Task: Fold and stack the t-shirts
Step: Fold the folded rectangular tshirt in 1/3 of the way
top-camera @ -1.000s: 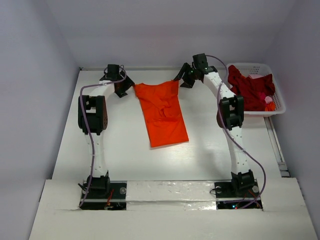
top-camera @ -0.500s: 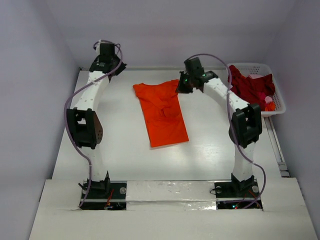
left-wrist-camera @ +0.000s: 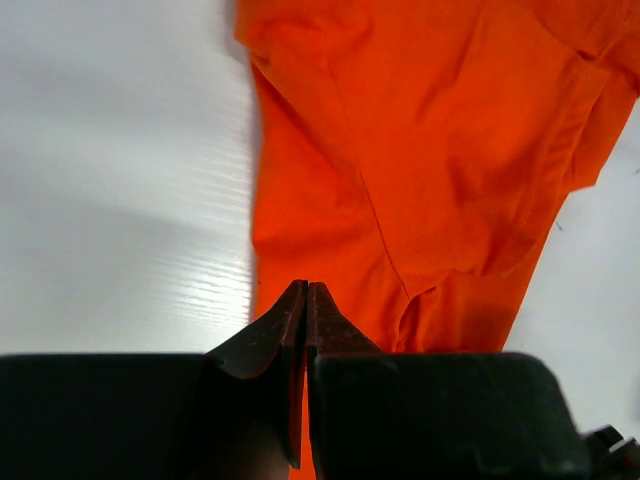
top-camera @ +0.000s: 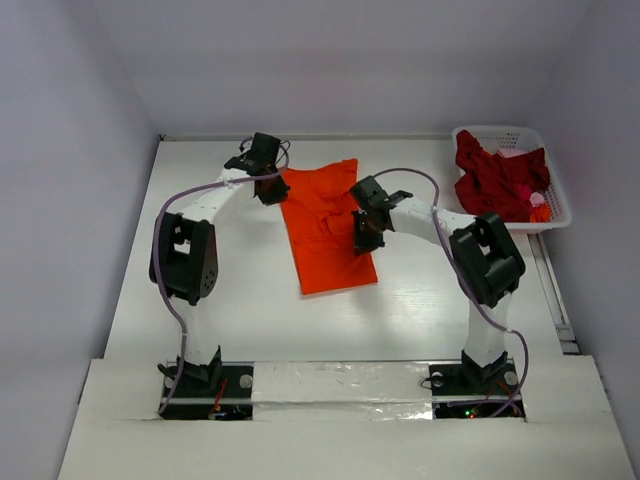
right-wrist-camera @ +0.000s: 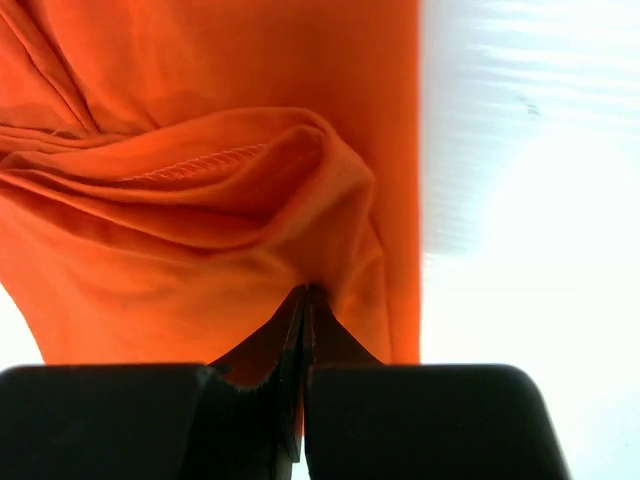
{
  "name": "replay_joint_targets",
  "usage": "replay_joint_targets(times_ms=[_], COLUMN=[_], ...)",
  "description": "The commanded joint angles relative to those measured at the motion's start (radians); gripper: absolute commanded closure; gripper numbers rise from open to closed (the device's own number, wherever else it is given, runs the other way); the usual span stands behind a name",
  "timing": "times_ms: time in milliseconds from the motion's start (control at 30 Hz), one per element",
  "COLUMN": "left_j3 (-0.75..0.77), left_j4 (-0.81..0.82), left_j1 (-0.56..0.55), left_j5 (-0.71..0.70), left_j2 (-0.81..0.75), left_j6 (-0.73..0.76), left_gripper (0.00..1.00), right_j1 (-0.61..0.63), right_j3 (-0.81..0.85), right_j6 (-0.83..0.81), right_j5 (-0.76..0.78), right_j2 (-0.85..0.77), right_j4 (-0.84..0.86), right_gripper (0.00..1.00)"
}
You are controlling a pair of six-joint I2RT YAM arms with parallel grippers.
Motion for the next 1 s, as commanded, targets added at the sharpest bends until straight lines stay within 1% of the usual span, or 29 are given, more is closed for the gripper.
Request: replay_joint_targets(times_ms=[0,100,367,600,967], left_j3=[0.011,0.022,0.019,-0.004,-0.066], left_j4=[0.005,-0.003,-0.02,-0.032,-0.036], left_j1=[0.011,0.011,0.011,0.02,0.081], left_j5=[-0.042,-0.053,-0.072,-0.083,-0.089], left_j2=[-0.099,-0.108,-0.139,-0.192,-0.271], left_j6=[0.005,0.01,0.012,0.016,0.036], left_gripper=[1.0,1.0,1.0,1.0,1.0], right_j1=[0.015,0.026,0.156,0.226,0.255], right_j3=[-0.057,-0.111,-0.212,-0.325,-0.494], right_j6=[0.023,0.032,0.061,0.127,0.198], right_j5=[0.021,0.015,0.004,-0.022,-0.045], right_j2=[-0.096,-0.108,-0.131,-0.157,-0.266], right_j4=[0.083,0.095,0.112,0.166,0.207], right_gripper=[1.0,1.0,1.0,1.0,1.0])
